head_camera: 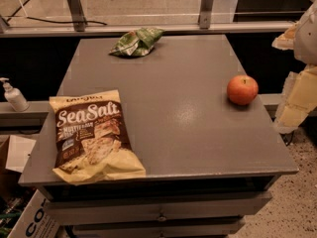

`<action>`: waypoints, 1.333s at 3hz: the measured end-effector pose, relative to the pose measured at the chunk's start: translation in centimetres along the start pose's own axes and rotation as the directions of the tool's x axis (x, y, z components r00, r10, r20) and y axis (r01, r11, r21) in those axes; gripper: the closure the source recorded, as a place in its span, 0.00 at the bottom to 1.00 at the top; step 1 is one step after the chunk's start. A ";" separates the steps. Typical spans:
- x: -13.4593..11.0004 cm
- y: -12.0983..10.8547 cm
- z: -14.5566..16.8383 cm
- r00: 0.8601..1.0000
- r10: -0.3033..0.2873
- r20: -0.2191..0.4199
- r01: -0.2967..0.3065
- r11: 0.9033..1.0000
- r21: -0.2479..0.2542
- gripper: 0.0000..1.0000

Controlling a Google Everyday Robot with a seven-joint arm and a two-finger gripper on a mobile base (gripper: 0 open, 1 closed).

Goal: Move apple near green jalapeno chip bag

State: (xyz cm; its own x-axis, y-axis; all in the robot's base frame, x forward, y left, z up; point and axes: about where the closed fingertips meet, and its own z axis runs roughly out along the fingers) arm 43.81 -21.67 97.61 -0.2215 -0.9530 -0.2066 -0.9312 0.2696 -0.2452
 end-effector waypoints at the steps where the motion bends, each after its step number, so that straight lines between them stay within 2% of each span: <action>1: 0.0 0.0 0.0 1.000 0.000 0.000 0.000 1.000 0.000 0.00; 2: -0.1 -0.6 0.1 1.000 0.004 0.023 -0.004 1.000 0.007 0.00; 3: -0.6 -3.0 2.0 0.998 0.014 0.069 -0.015 1.000 0.011 0.00; 4: -0.7 -6.2 4.8 0.993 0.047 0.112 -0.046 0.999 -0.010 0.00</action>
Offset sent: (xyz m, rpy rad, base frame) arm 0.0138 -0.0022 -0.0051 0.0478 -0.0046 0.0026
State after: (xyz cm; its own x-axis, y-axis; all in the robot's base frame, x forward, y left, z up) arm 51.10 -21.97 94.73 -0.2312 -0.9179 -0.3224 -0.9230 0.3117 -0.2256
